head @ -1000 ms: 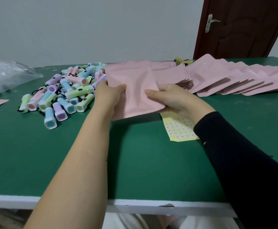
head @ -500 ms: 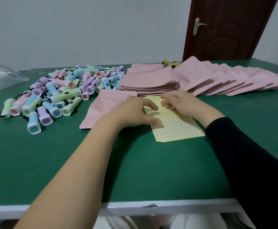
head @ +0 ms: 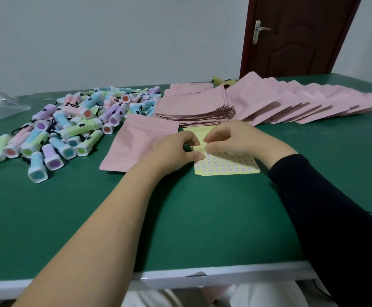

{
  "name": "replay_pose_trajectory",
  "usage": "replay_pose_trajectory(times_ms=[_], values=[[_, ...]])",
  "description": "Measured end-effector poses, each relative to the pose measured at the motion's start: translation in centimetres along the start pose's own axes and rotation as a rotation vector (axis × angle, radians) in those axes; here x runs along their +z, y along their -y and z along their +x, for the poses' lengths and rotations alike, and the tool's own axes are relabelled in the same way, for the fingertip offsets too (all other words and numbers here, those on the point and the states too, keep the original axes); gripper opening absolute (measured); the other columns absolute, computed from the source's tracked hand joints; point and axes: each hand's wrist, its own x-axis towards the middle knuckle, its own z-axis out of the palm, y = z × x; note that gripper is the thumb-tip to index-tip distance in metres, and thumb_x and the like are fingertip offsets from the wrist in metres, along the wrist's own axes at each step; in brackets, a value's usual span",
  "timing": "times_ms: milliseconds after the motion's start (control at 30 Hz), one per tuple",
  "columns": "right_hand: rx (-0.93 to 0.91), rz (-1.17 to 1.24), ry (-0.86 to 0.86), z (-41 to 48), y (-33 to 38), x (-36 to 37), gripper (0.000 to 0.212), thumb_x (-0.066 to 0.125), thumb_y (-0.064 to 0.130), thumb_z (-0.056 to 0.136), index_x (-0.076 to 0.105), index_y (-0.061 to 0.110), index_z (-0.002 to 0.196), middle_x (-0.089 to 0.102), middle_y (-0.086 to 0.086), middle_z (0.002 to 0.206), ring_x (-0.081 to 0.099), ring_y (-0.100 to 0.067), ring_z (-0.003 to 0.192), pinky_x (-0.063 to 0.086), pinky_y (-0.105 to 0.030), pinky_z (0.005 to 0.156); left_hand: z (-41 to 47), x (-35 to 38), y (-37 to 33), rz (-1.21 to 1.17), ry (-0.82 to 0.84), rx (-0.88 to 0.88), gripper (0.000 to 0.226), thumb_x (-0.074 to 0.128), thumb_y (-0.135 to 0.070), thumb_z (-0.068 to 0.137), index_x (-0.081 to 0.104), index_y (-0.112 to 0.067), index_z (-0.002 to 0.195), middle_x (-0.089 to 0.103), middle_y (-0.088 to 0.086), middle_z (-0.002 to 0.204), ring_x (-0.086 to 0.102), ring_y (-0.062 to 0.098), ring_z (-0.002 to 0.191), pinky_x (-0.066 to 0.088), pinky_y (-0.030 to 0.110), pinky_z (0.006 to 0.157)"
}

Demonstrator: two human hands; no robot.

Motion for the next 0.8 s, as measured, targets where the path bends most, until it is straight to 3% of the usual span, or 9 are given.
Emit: replay_pose_trajectory(times_ms=[100, 333, 467, 567, 700, 800], values=[[-0.007, -0.044, 0.018, 0.1, 0.2, 0.1, 0.014, 0.079, 0.035, 0.073, 0.071, 0.034, 0.084, 0.071, 0.017, 0.085, 0.065, 0.004, 0.078, 0.048, -0.017, 0.070, 0.2, 0.2, 0.1, -0.009, -0.048, 0.009, 0.015, 0.069, -0.039, 0.089, 0.060, -0.027, 0.093, 0.054, -0.014, 0.078, 0.047, 0.005, 0.060, 0.034, 0.027, 0.055], [-0.033, -0.070, -0.029, -0.1, 0.3, -0.1, 0.009, 0.076, 0.031, 0.081, 0.070, 0.034, 0.077, 0.068, 0.016, 0.077, 0.059, 0.011, 0.067, 0.039, -0.006, 0.054, 0.3, 0.3, 0.2, -0.054, -0.052, -0.007, 0.024, 0.060, -0.040, 0.095, 0.060, -0.021, 0.081, 0.051, -0.006, 0.064, 0.042, 0.006, 0.048, 0.029, 0.027, 0.048], [-0.050, -0.067, -0.049, -0.1, 0.5, -0.1, 0.003, 0.073, 0.032, 0.084, 0.070, 0.033, 0.085, 0.068, 0.015, 0.086, 0.061, 0.000, 0.082, 0.047, -0.019, 0.070, 0.4, 0.3, 0.3, -0.043, -0.061, -0.003, 0.030, 0.056, -0.042, 0.097, 0.057, -0.025, 0.073, 0.051, -0.005, 0.061, 0.044, 0.002, 0.037, 0.029, 0.022, 0.042], [-0.074, -0.025, -0.080, -0.3, 0.9, -0.1, 0.012, 0.074, 0.032, 0.082, 0.071, 0.031, 0.094, 0.069, 0.015, 0.097, 0.062, -0.003, 0.094, 0.051, -0.031, 0.089, 0.4, 0.3, 0.3, -0.030, -0.057, -0.001, 0.032, 0.053, -0.044, 0.098, 0.058, -0.027, 0.072, 0.055, -0.003, 0.066, 0.045, 0.004, 0.043, 0.031, 0.019, 0.042], [-0.059, -0.036, -0.139, -0.4, 1.3, -0.1, 0.011, 0.074, 0.038, 0.080, 0.070, 0.035, 0.089, 0.067, 0.022, 0.095, 0.058, -0.002, 0.102, 0.034, -0.055, 0.108, 0.5, 0.3, 0.3, -0.024, -0.053, 0.003, 0.030, 0.053, -0.045, 0.098, 0.060, -0.027, 0.074, 0.054, -0.003, 0.066, 0.045, 0.004, 0.043, 0.030, 0.018, 0.041], [-0.042, -0.033, -0.169, -0.4, 1.4, -0.2, 0.008, 0.074, 0.037, 0.081, 0.069, 0.035, 0.086, 0.066, 0.025, 0.093, 0.056, -0.001, 0.105, 0.025, -0.060, 0.112, 0.5, 0.3, 0.3, -0.052, -0.053, 0.001, 0.030, 0.054, -0.043, 0.098, 0.061, -0.024, 0.077, 0.049, -0.004, 0.061, 0.044, -0.002, 0.036, 0.027, 0.012, 0.032]])
